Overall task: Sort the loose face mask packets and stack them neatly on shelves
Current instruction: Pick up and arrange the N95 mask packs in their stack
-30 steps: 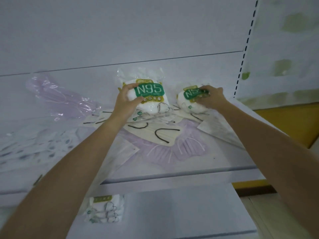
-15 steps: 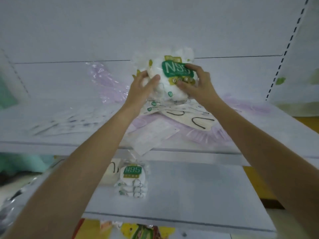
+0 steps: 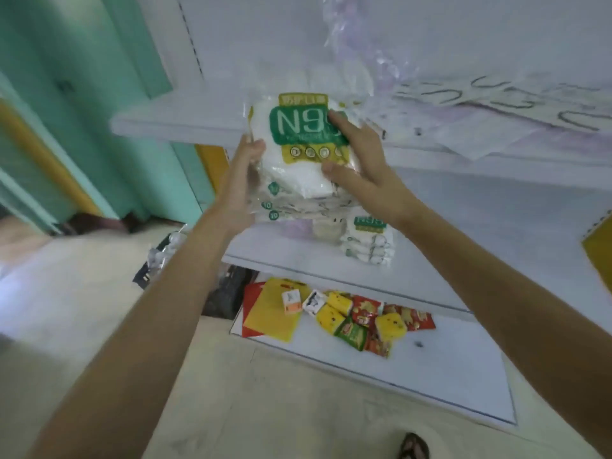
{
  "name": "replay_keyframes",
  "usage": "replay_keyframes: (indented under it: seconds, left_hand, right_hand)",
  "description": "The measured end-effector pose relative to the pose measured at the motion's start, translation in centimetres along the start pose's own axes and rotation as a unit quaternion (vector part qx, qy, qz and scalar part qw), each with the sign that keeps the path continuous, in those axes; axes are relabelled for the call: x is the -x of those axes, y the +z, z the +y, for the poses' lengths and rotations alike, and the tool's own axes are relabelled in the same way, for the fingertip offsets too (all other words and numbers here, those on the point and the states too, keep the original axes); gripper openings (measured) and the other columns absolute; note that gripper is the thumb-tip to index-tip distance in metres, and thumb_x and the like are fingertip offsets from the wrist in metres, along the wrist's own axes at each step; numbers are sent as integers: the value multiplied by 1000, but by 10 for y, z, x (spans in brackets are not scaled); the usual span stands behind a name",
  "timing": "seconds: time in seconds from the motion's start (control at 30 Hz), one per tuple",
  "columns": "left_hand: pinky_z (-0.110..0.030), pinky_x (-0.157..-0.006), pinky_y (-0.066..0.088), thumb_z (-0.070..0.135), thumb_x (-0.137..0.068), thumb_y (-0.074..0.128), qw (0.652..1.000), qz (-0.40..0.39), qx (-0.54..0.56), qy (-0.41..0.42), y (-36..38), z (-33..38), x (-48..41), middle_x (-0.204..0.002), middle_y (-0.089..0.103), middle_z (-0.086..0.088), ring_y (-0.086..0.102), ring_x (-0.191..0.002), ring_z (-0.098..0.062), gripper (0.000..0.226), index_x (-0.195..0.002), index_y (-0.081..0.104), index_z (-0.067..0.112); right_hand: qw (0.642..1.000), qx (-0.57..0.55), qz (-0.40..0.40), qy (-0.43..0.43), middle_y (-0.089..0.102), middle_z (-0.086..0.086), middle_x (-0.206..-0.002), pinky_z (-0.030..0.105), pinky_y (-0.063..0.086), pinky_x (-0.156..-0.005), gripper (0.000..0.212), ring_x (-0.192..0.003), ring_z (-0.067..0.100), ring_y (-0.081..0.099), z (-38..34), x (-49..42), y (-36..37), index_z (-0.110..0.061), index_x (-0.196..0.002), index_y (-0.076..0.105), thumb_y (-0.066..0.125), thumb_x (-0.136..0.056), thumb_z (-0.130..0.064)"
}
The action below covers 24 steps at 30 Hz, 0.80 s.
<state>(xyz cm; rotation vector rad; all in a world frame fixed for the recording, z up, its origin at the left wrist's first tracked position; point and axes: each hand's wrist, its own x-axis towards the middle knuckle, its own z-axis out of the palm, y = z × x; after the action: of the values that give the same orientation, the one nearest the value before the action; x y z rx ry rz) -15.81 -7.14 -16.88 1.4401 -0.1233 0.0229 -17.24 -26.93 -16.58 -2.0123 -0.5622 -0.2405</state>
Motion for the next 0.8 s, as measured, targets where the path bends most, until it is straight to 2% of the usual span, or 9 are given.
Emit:
replay_keyframes:
  seconds: [0.1,0.17,0.27,0.33,0.4,0.47,0.6,0.67,0.8]
  left_hand:
    - [-49,-105,38,36,-87,47,999,35,-6,-41,-40,-40,33,-128,59,-4,53,-122,-15,57,-134,42,6]
    - [-49,-103,39,30,-94,42,994,54,6,-96,-59,-75,47,-122,62,-5,52,-122,-26,43,-131,47,8]
    - [-38,-83,52,27,-96,40,985,40,4,-166,-65,-115,56,-99,69,1,66,-94,-17,21,-107,57,21]
    - [-29,-67,55,28,-96,41,980,21,-4,-197,-56,-136,50,-85,71,6,69,-77,-9,17,-98,57,25]
    - [-29,-67,53,26,-96,42,978,-4,1,-210,-41,-157,35,-89,69,3,68,-81,-12,15,-98,57,25]
    - [-27,-69,51,25,-96,43,977,-22,3,-214,-22,-178,11,-101,66,1,66,-91,-15,16,-107,56,26]
    - [-33,-96,33,38,-94,51,970,-61,-50,-231,24,-215,-47,-144,35,6,39,-126,-14,59,-146,23,30]
    - [-34,-93,33,47,-90,54,962,-53,-94,-253,46,-229,-77,-147,30,-3,39,-121,-18,69,-145,18,24]
    - [-33,-90,39,46,-88,59,960,-2,-127,-249,80,-252,-137,-133,38,-14,47,-114,-23,60,-127,36,7]
  right_hand:
    - [998,-37,-32,45,19,9,-152,47,13,-116,60,-144,24,6,13,24,61,-30,-145,23,52,-93,-33]
    - [991,-85,-51,95,14,3,-154,38,9,-116,58,-145,17,1,28,45,96,-36,-143,24,54,-94,-29]
    - [968,-144,-48,200,-4,-8,-156,25,13,-106,64,-143,6,-8,56,72,127,-43,-143,18,55,-92,-34]
    - [953,-147,-23,264,5,-11,-153,27,19,-108,70,-143,6,-2,77,82,129,-42,-146,11,55,-92,-37]
    - [941,-165,-5,295,37,-28,-130,14,32,-99,73,-130,-9,30,100,87,122,-36,-148,6,54,-93,-36]
    - [930,-191,11,315,44,-43,-109,2,40,-78,74,-104,-19,47,127,88,110,-34,-149,5,54,-94,-31]
    - [903,-228,63,358,47,-23,-132,14,43,-88,76,-112,-4,51,184,78,73,-35,-149,5,56,-93,-27]
    - [901,-223,86,362,54,-26,-121,10,45,-80,74,-103,-12,54,212,64,54,-32,-149,8,56,-93,-24]
    - [901,-200,106,370,52,-24,-117,12,44,-76,75,-100,-11,52,256,24,24,-32,-149,11,58,-92,-23]
